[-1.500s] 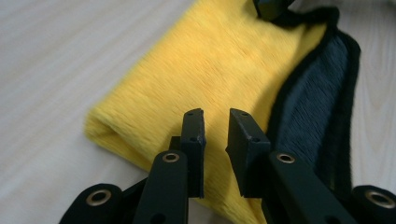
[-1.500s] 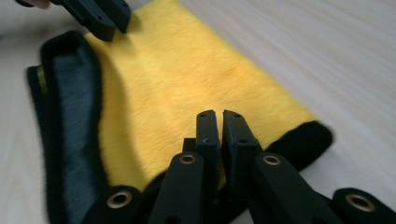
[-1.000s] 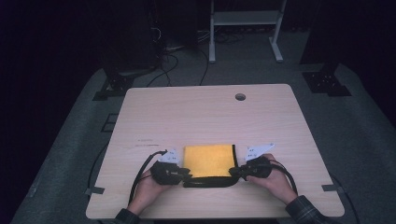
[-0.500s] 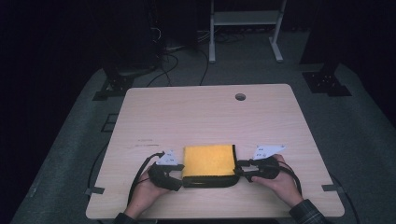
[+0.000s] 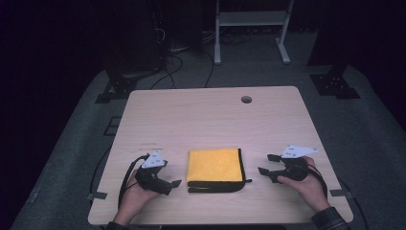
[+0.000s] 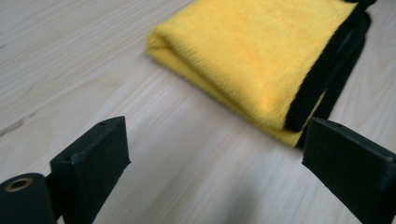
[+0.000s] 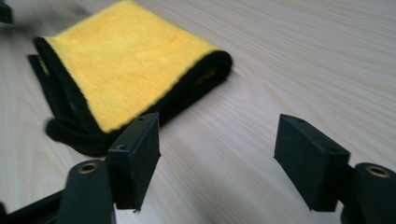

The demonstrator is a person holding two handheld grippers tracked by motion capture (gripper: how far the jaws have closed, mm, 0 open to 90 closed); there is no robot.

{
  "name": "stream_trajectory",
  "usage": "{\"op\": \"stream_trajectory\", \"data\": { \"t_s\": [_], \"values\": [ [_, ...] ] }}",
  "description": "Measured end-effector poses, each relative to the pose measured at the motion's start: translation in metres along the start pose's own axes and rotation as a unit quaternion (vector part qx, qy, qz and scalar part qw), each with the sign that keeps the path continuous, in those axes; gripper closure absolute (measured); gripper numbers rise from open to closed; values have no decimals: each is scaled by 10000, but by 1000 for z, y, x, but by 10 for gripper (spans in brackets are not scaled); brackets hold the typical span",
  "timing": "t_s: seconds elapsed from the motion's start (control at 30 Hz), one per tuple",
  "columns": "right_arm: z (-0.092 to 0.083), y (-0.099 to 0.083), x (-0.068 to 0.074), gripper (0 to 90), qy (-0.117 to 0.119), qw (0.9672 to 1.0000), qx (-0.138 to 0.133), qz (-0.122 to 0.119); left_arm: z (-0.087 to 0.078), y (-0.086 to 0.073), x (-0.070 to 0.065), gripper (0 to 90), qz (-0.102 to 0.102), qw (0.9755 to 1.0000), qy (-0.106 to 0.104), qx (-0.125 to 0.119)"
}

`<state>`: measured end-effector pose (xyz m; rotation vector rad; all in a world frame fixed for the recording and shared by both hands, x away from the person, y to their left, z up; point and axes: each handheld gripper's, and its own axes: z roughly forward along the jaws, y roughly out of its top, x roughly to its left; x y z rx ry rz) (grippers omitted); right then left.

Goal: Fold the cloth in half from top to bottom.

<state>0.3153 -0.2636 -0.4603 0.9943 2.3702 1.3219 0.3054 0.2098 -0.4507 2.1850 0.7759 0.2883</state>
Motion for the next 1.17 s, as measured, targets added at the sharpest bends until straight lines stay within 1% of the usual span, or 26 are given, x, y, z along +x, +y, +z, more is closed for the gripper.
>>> {"op": "stream_trajectory", "data": {
  "t_s": [0.1,0.2,0.27,0.33,0.4,0.43,0.53,0.63,0.7,0.73,0.77,0.87,0.93,1.17],
  "values": [
    [-6,-7,-7,264,-143,9998,82,66,-5,-9,6,23,-54,9999,155,45],
    [-11,-15,-12,235,-328,9991,219,130,-9,-18,11,7,-98,9996,246,100],
    [-15,-20,-15,214,-469,9982,326,159,-11,-24,14,0,-121,9993,298,204],
    [-17,-23,-17,198,-535,9977,372,201,-12,-30,16,0,-152,9990,337,270],
    [-18,-27,-19,177,-632,9965,480,262,-14,-35,17,0,-168,9986,388,316],
    [-18,-29,-20,177,-713,9956,552,266,-15,-36,17,0,-169,9985,412,317],
    [-18,-34,-24,176,-844,9938,653,318,-17,-41,17,0,-152,9982,488,328],
    [-17,-36,-26,176,-945,9923,736,320,-16,-45,17,0,-77,9970,621,452],
    [-17,-37,-26,172,-982,9919,748,295,-14,-48,18,0,-66,9967,623,522],
    [-17,-37,-27,171,-985,9919,742,304,-14,-49,19,0,-91,9970,577,513],
    [-17,-37,-27,171,-999,9918,742,285,-13,-50,20,0,-121,9974,547,455],
    [-16,-39,-27,145,-1038,9920,691,203,-13,-53,21,0,-57,9983,486,322],
    [-16,-39,-27,144,-1044,9920,675,203,-13,-54,21,0,-28,9987,458,223],
    [-15,-39,-27,133,-1079,9916,679,226,-13,-54,21,0,-26,9987,455,223]
  ]
}}
